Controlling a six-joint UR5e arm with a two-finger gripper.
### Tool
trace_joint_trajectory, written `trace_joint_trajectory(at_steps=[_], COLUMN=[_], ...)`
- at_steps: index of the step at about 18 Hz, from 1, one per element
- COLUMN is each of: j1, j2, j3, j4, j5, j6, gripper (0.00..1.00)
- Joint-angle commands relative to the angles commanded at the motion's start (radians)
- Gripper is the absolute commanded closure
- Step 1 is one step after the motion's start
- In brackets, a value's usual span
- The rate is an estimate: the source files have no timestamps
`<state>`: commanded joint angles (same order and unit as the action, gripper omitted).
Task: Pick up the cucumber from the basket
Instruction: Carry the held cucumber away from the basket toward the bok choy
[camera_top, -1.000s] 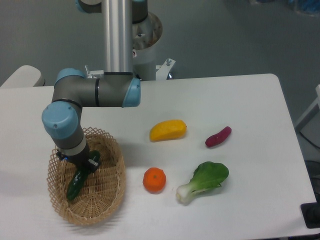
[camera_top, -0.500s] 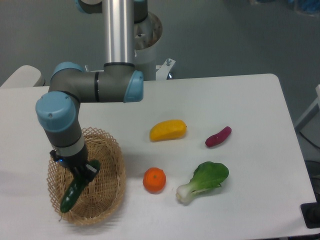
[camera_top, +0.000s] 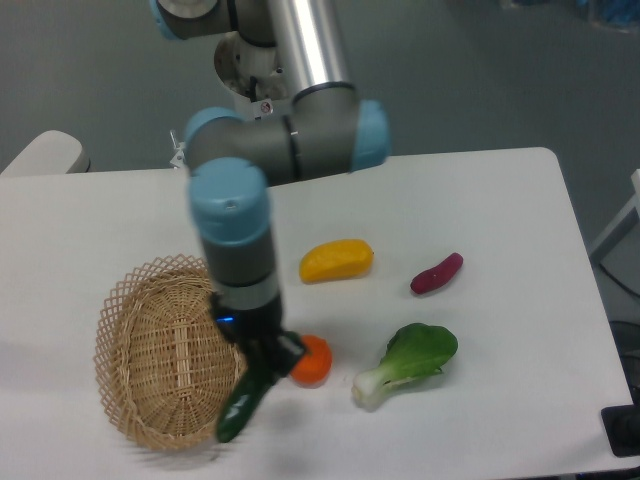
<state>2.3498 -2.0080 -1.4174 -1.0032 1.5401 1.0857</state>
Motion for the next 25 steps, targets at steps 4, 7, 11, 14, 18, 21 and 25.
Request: trace_joint_trajectory(at_steps=[4, 7, 11, 14, 18, 21, 25], j1=[0.078, 0.121, 0.151, 0.152, 0.152, 0.152, 0.152], j2=[0.000, -0.002, -0.002, 0.000, 0.000, -0.002, -0.002], j3=[0.002, 0.005, 0.003, 0.002, 0.002, 0.000, 0.003], j4=[-0.008, -0.018, -0.026, -0.026, -0.026, -0.026, -0.026], j5=[-0.009, -0.011, -0.028, -0.026, -0.028, -0.028, -0.028], j6=[0.170, 0.264, 0.338, 0.339, 0.341, 0.341, 0.341], gripper=[0.86, 0.86, 0.86, 0.86, 0.86, 0.86, 0.86])
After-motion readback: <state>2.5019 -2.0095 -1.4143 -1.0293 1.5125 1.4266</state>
